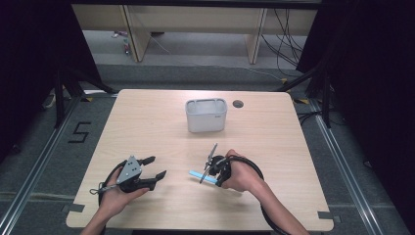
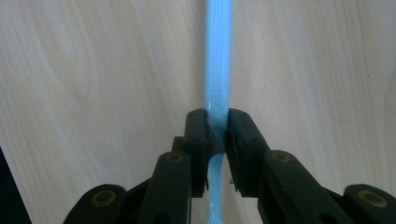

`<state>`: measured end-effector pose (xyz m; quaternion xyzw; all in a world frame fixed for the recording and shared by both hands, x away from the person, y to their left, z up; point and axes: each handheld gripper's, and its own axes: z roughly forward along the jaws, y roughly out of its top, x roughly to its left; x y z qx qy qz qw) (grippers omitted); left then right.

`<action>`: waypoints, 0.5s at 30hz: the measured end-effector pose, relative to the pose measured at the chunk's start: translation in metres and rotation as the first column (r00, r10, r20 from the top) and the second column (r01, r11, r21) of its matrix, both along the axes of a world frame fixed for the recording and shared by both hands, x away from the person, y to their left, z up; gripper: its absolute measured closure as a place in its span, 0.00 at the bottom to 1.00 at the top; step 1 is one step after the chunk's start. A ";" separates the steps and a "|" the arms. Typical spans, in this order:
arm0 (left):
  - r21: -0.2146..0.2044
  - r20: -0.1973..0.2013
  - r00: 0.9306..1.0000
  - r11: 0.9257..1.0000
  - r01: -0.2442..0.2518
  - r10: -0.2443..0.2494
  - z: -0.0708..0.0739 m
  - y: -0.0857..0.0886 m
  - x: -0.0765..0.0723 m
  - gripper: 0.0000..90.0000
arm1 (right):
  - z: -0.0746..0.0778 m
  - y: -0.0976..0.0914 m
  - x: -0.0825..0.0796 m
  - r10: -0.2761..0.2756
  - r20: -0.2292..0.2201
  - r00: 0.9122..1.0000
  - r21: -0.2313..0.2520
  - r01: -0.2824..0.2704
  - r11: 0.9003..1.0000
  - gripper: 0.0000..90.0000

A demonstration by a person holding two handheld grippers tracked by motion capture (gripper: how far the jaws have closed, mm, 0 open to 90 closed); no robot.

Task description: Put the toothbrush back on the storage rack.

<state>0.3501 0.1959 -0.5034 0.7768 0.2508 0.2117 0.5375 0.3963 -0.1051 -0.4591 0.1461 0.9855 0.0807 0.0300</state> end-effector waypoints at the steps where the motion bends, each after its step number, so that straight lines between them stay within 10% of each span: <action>1: 0.020 -0.014 0.998 0.998 0.056 -0.055 0.005 -0.007 -0.004 0.35 | 0.002 0.000 -0.005 0.074 0.003 0.997 -0.011 -0.074 0.997 0.87; 4: 0.047 -0.016 0.988 0.987 0.156 -0.155 0.011 -0.025 -0.009 0.35 | 0.004 -0.001 -0.006 0.166 0.022 0.986 0.006 -0.166 0.986 0.88; 9: 0.129 -0.054 0.949 0.940 0.315 -0.311 0.019 -0.056 -0.015 0.35 | 0.011 0.000 -0.011 0.172 0.013 0.985 -0.007 -0.172 0.985 0.88; 11: 0.155 -0.063 0.933 0.920 0.359 -0.353 0.020 -0.068 -0.015 0.35 | 0.011 0.001 -0.005 0.290 0.061 0.955 0.001 -0.290 0.957 0.87; 12: 0.155 -0.063 0.933 0.920 0.359 -0.353 0.020 -0.068 -0.015 0.35 | 0.011 0.002 -0.008 0.261 0.041 0.964 -0.008 -0.261 0.965 0.87; 14: 0.207 -0.102 0.915 0.891 0.403 -0.391 0.021 -0.083 -0.010 0.36 | 0.012 0.003 -0.010 0.269 0.045 0.962 -0.022 -0.269 0.963 0.88; 15: 0.223 -0.107 0.913 0.885 0.409 -0.394 0.020 -0.088 -0.008 0.36 | 0.011 0.003 -0.007 0.316 0.056 0.947 -0.013 -0.315 0.949 0.87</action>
